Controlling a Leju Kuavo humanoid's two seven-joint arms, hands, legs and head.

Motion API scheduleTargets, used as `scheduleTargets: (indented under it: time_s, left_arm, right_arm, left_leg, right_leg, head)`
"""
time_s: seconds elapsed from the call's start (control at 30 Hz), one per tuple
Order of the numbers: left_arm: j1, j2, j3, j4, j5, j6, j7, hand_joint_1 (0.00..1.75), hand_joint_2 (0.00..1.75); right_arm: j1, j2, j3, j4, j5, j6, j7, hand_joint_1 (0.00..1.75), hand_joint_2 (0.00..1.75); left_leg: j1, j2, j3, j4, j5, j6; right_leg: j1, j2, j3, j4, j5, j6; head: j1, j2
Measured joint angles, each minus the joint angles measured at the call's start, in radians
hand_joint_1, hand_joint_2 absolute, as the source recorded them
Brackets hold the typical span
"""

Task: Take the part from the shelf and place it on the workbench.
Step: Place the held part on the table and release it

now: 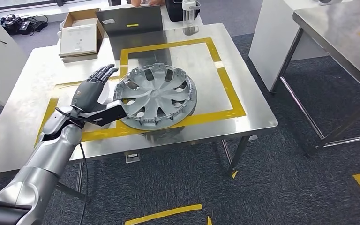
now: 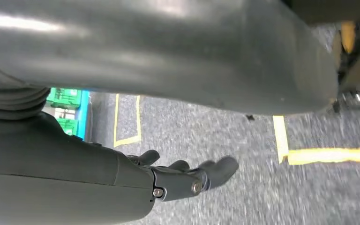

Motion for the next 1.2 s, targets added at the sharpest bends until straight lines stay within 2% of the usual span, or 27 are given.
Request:
scheduleTargets:
  time_s: [0.1, 0.13, 0.17, 0.2, 0.27, 0.3, 0.37, 0.4, 0.47, 0.5, 0.57, 0.6, 0.63, 0.67, 0.7, 0.73, 0.8, 0.83, 0.93, 0.97, 1.0, 1.03, 1.1, 1.13, 1.17, 1.2]
  left_arm:
    - [0.002, 0.001, 0.0, 0.001, -0.002, 0.006, 0.001, 0.0, 0.0]
    - [0.004, 0.002, 0.0, 0.003, -0.003, 0.009, 0.002, 0.0, 0.0]
    - [0.006, 0.003, 0.0, 0.004, -0.004, 0.011, 0.002, 0.0, 0.0]
    - [0.007, 0.004, 0.0, 0.005, -0.005, 0.014, 0.003, 0.0, 0.0]
    - [0.005, 0.004, 0.0, 0.005, -0.007, 0.019, 0.003, 0.0, 0.0]
    - [0.004, 0.004, 0.0, 0.004, -0.008, 0.021, 0.004, 0.0, 0.0]
    - [0.003, 0.004, 0.0, 0.004, -0.009, 0.025, 0.006, 0.0, 0.0]
    - [0.003, 0.004, 0.0, 0.004, -0.01, 0.028, 0.007, 0.0, 0.0]
    - [0.002, 0.005, 0.0, 0.004, -0.012, 0.031, 0.008, 0.0, 0.0]
    - [0.002, 0.004, 0.0, 0.004, -0.013, 0.033, 0.009, 0.0, 0.0]
    - [0.005, 0.004, 0.0, 0.005, -0.015, 0.037, 0.01, 0.0, 0.0]
    - [0.008, 0.005, 0.0, 0.006, -0.015, 0.039, 0.011, 0.0, 0.0]
    - [0.012, 0.005, 0.0, 0.007, -0.015, 0.04, 0.011, 0.0, 0.0]
    - [0.017, 0.006, 0.0, 0.008, -0.016, 0.041, 0.012, 0.0, 0.0]
    - [0.021, 0.007, 0.0, 0.009, -0.016, 0.042, 0.012, 0.0, 0.0]
    - [0.024, 0.009, 0.0, 0.008, -0.016, 0.044, 0.013, 0.0, 0.0]
    - [0.026, 0.017, 0.0, 0.007, -0.016, 0.049, 0.013, 0.0, 0.0]
    - [0.026, 0.023, 0.001, 0.006, -0.015, 0.052, 0.011, 0.0, 0.0]
    - [0.035, 0.042, 0.003, 0.005, -0.01, 0.065, 0.006, 0.0, 0.0]
    - [0.04, 0.049, 0.004, 0.005, -0.008, 0.069, 0.005, 0.0, 0.0]
    - [0.044, 0.056, 0.005, 0.004, -0.007, 0.073, 0.005, 0.0, 0.0]
    - [0.048, 0.063, 0.006, 0.004, -0.005, 0.076, 0.006, 0.0, 0.0]
    - [0.059, 0.073, 0.008, 0.003, -0.004, 0.083, 0.008, 0.0, 0.0]
    - [0.067, 0.076, 0.009, 0.002, -0.004, 0.085, 0.01, 0.0, 0.0]
    - [0.075, 0.077, 0.01, 0.001, -0.004, 0.087, 0.012, 0.0, 0.0]
    - [0.081, 0.078, 0.012, -0.002, -0.005, 0.088, 0.016, 0.0, 0.0]
  right_arm:
    - [0.0, 0.0, 0.0, 0.0, 0.0, 0.0, 0.0, 0.0, 0.0]
    - [0.0, 0.0, 0.0, 0.0, 0.0, 0.0, 0.0, 0.0, 0.0]
    - [0.001, 0.0, 0.0, 0.0, 0.0, 0.001, 0.0, 0.0, 0.0]
    - [0.001, 0.0, 0.0, 0.0, 0.0, 0.001, 0.0, 0.0, 0.0]
    - [0.0, 0.0, 0.0, 0.0, 0.0, 0.001, 0.0, 0.0, 0.0]
    - [0.0, 0.001, 0.0, 0.0, 0.0, 0.001, 0.0, 0.0, 0.0]
    - [0.0, 0.002, 0.0, 0.0, 0.0, 0.001, 0.0, 0.0, 0.0]
    - [0.0, 0.002, 0.0, 0.0, 0.0, 0.001, 0.0, 0.0, 0.0]
    - [0.001, 0.002, 0.0, 0.0, 0.0, 0.001, 0.0, 0.0, 0.0]
    - [0.001, 0.002, 0.0, 0.0, 0.0, 0.0, 0.0, 0.0, 0.0]
    - [0.001, 0.002, 0.0, 0.0, 0.0, 0.0, 0.0, 0.0, 0.0]
    - [0.0, 0.002, 0.0, 0.0, 0.0, 0.0, 0.0, 0.0, 0.0]
    - [0.001, 0.002, 0.0, 0.0, 0.0, 0.0, 0.0, 0.0, 0.0]
    - [0.001, 0.002, 0.0, 0.0, 0.0, 0.0, 0.0, 0.0, 0.0]
    - [0.001, 0.002, 0.0, 0.0, 0.0, 0.0, 0.0, 0.0, 0.0]
    - [0.001, 0.002, 0.0, 0.0, 0.001, 0.0, 0.0, 0.0, 0.0]
    - [0.0, 0.002, 0.0, 0.0, 0.004, 0.002, 0.0, 0.0, 0.0]
    - [0.0, 0.002, 0.0, 0.0, 0.006, 0.003, 0.0, 0.0, 0.0]
    - [0.0, 0.002, 0.0, 0.0, 0.01, 0.006, 0.0, 0.0, 0.0]
    - [0.0, 0.002, 0.0, 0.0, 0.012, 0.006, 0.0, 0.0, 0.0]
    - [-0.001, 0.002, 0.0, 0.0, 0.014, 0.008, 0.0, 0.0, 0.0]
    - [-0.001, 0.003, 0.0, 0.0, 0.016, 0.009, 0.0, 0.0, 0.0]
    - [-0.002, 0.003, 0.001, 0.0, 0.018, 0.01, 0.0, 0.0, 0.0]
    - [-0.001, 0.002, 0.001, 0.0, 0.019, 0.011, 0.0, 0.0, 0.0]
    - [-0.001, 0.002, 0.001, 0.0, 0.021, 0.012, 0.0, 0.0, 0.0]
    - [-0.001, 0.002, 0.001, 0.0, 0.022, 0.013, 0.0, 0.0, 0.0]
  left_leg:
    - [-0.021, 0.001, -0.1, 0.196, -0.087, 0.022]
    - [-0.029, 0.0, -0.124, 0.237, -0.093, 0.032]
    - [-0.037, 0.0, -0.131, 0.242, -0.079, 0.044]
    - [-0.046, -0.001, -0.12, 0.211, -0.05, 0.059]
    - [-0.065, -0.001, -0.069, 0.09, 0.014, 0.092]
    - [-0.073, 0.0, -0.049, 0.04, 0.034, 0.1]
    - [-0.082, 0.003, -0.036, -0.001, 0.045, 0.101]
    - [-0.082, 0.004, -0.038, -0.006, 0.052, 0.097]
    - [-0.076, 0.003, -0.037, -0.017, 0.068, 0.101]
    - [-0.073, 0.004, -0.039, -0.022, 0.078, 0.105]
    - [-0.071, 0.004, -0.05, -0.025, 0.093, 0.111]
    - [-0.071, 0.004, -0.058, -0.024, 0.098, 0.112]
    - [-0.071, 0.004, -0.065, -0.023, 0.103, 0.112]
    - [-0.07, 0.004, -0.072, -0.022, 0.107, 0.111]
    - [-0.07, 0.005, -0.078, -0.02, 0.111, 0.109]
    - [-0.07, 0.005, -0.082, -0.018, 0.113, 0.107]
    - [-0.071, 0.005, -0.09, -0.012, 0.117, 0.101]
    - [-0.072, 0.005, -0.092, -0.011, 0.12, 0.096]
    - [-0.072, 0.005, -0.095, -0.016, 0.131, 0.077]
    - [-0.072, 0.003, -0.098, -0.012, 0.125, 0.072]
    - [-0.071, 0.002, -0.106, 0.006, 0.106, 0.066]
    - [-0.069, 0.0, -0.12, 0.042, 0.075, 0.061]
    - [-0.065, -0.001, -0.159, 0.16, -0.003, 0.051]
    - [-0.063, -0.001, -0.172, 0.21, -0.029, 0.047]
    - [-0.06, -0.001, -0.17, 0.232, -0.038, 0.045]
    - [-0.057, -0.001, -0.15, 0.215, -0.03, 0.043]
  right_leg:
    - [0.015, 0.0, 0.0, -0.003, 0.003, -0.014]
    - [0.022, -0.001, 0.0, -0.004, 0.004, -0.018]
    - [0.029, 0.0, 0.0, -0.004, 0.005, -0.021]
    - [0.035, 0.0, 0.0, -0.004, 0.006, -0.024]
    - [0.044, 0.0, 0.0, -0.004, 0.01, -0.027]
    - [0.047, 0.0, -0.001, -0.004, 0.013, -0.025]
    - [0.047, -0.002, -0.003, -0.008, 0.02, -0.017]
    - [0.047, -0.002, -0.003, -0.011, 0.025, -0.011]
    - [0.046, -0.004, -0.007, -0.005, 0.019, 0.001]
    - [0.045, -0.004, -0.017, 0.017, -0.001, 0.007]
    - [0.043, -0.004, -0.057, 0.122, -0.073, 0.018]
    - [0.042, -0.004, -0.08, 0.185, -0.106, 0.022]
    - [0.042, -0.004, -0.094, 0.23, -0.124, 0.025]
    - [0.041, -0.004, -0.091, 0.24, -0.124, 0.026]
    - [0.041, -0.004, -0.068, 0.211, -0.108, 0.027]
    - [0.04, -0.005, -0.028, 0.151, -0.083, 0.026]
    - [0.041, -0.006, 0.048, 0.025, -0.05, 0.015]
    - [0.042, -0.006, 0.066, -0.01, -0.042, 0.007]
    - [0.044, -0.006, 0.069, -0.03, -0.026, -0.017]
    - [0.043, -0.007, 0.068, -0.036, -0.019, -0.024]
    - [0.04, -0.008, 0.065, -0.042, -0.011, -0.031]
    - [0.038, -0.009, 0.061, -0.046, -0.003, -0.036]
    - [0.037, -0.009, 0.047, -0.047, 0.01, -0.04]
    - [0.037, -0.009, 0.038, -0.047, 0.017, -0.039]
    - [0.037, -0.009, 0.028, -0.046, 0.024, -0.037]
    - [0.036, -0.009, 0.02, -0.046, 0.031, -0.034]
  head:
    - [-0.003, 0.0]
    - [-0.003, 0.0]
    - [-0.003, 0.0]
    - [-0.003, 0.0]
    - [-0.002, 0.0]
    - [-0.003, 0.0]
    - [-0.002, 0.0]
    - [-0.002, 0.0]
    - [-0.002, 0.0]
    - [0.0, 0.0]
    - [0.002, 0.0]
    - [0.002, 0.0]
    - [0.002, 0.0]
    - [0.002, 0.0]
    - [0.002, 0.0]
    - [0.002, 0.0]
    - [0.002, 0.0]
    - [0.002, 0.0]
    - [0.002, 0.0]
    - [0.002, 0.0]
    - [0.0, 0.0]
    - [-0.002, 0.0]
    - [-0.005, 0.0]
    - [-0.005, 0.0]
    - [-0.005, 0.0]
    - [-0.005, 0.0]
